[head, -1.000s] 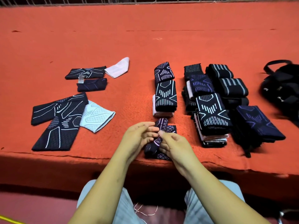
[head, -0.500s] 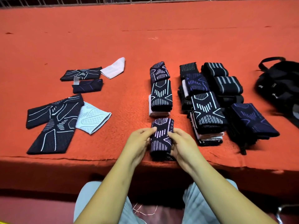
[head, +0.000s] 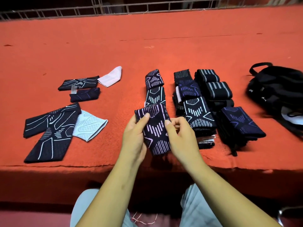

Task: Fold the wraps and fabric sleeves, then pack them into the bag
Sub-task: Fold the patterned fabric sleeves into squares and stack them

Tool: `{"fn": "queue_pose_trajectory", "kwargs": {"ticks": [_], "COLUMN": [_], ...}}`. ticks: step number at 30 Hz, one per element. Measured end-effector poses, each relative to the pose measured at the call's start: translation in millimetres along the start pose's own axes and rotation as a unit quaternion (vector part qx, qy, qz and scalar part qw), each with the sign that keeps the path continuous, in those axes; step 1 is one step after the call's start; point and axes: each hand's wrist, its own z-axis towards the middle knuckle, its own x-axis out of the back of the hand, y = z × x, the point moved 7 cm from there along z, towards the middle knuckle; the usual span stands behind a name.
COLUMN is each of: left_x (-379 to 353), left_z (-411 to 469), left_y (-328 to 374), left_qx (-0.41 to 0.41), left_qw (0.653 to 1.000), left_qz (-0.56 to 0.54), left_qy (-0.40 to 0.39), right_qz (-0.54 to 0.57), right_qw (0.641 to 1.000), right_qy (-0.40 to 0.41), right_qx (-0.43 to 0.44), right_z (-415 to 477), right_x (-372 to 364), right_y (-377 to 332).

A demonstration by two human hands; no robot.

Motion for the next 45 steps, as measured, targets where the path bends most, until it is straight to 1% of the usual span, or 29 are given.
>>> {"fn": "queue_pose_trajectory", "kwargs": {"ticks": [2, 4, 6, 8, 11, 16, 17, 19, 21, 23, 25, 28, 30, 31, 33, 37, 39, 41, 43, 45], "left_x": [-14.3, -32.0, -55.3, -73.6, -109.6, -176.5, -187.7, -209.2, -229.6, -244.0, -252.6, -257.1, -256.8, -256.2, -255.8, -261.9, -261.9, -259.1, -257.2, -258.3], "left_z": [3.6, 9.1, 16.5, 27.1, 47.7, 76.0, 80.7, 86.7, 86.2, 85.3, 84.9, 87.7, 88.0, 88.5, 90.1, 93.7, 96.0, 96.4, 94.8, 93.9], "left_y": [4.5, 7.7, 7.7, 8.9, 9.6, -15.0, -21.7, -34.9, -50.6, -68.5, -85.5, -106.6, -116.2, -119.7, -122.7, -118.7, -119.2, -125.3, -131.1, -127.8], "left_qx": [-0.012, -0.024, -0.017, -0.004, -0.001, 0.023, 0.015, -0.019, -0.047, -0.063, -0.067, -0.075, -0.079, -0.081, -0.092, -0.134, -0.138, -0.131, -0.129, -0.135], "left_qw": [1.0, 0.999, 0.999, 0.994, 0.977, 0.925, 0.911, 0.869, 0.812, 0.747, 0.693, 0.641, 0.62, 0.614, 0.617, 0.648, 0.656, 0.648, 0.632, 0.629], "left_qz": [0.018, 0.026, 0.034, 0.102, 0.204, 0.349, 0.382, 0.461, 0.538, 0.612, 0.664, 0.708, 0.724, 0.728, 0.726, 0.698, 0.69, 0.697, 0.709, 0.71], "left_qy": [0.003, 0.003, -0.017, -0.03, -0.065, -0.147, -0.155, -0.18, -0.22, -0.253, -0.273, -0.287, -0.293, -0.293, -0.288, -0.274, -0.272, -0.277, -0.286, -0.287], "right_qz": [0.013, 0.024, 0.026, 0.025, 0.022, -0.007, -0.015, -0.004, 0.014, -0.008, -0.03, -0.077, -0.119, -0.135, -0.15, -0.115, -0.112, -0.131, -0.149, -0.156], "right_qw": [1.0, 1.0, 0.999, 0.999, 0.999, 0.998, 0.997, 0.994, 0.989, 0.986, 0.982, 0.976, 0.973, 0.972, 0.971, 0.972, 0.969, 0.965, 0.961, 0.959], "right_qy": [-0.014, -0.003, 0.013, 0.02, 0.041, 0.047, 0.054, 0.072, 0.09, 0.098, 0.097, 0.105, 0.107, 0.11, 0.123, 0.167, 0.179, 0.178, 0.161, 0.152], "right_qx": [0.002, 0.012, 0.021, 0.018, 0.001, -0.047, -0.054, -0.08, -0.113, -0.136, -0.158, -0.173, -0.166, -0.157, -0.138, -0.12, -0.126, -0.143, -0.169, -0.183], "right_z": [7.7, 17.9, 28.8, 39.6, 58.8, 80.6, 82.2, 82.2, 78.3, 74.2, 70.7, 69.1, 69.0, 69.0, 68.7, 71.7, 73.8, 72.3, 68.7, 68.1], "right_x": [9.7, 25.7, 47.6, 66.9, 103.9, 166.1, 178.7, 200.3, 215.4, 224.6, 228.2, 231.2, 229.8, 228.2, 224.2, 224.8, 226.4, 225.8, 222.8, 223.2], "right_y": [-9.2, -16.8, -21.4, -23.0, -14.8, 13.9, 21.0, 39.4, 60.8, 81.4, 100.5, 122.1, 127.6, 128.4, 127.0, 124.3, 126.1, 133.0, 140.0, 137.1]}}
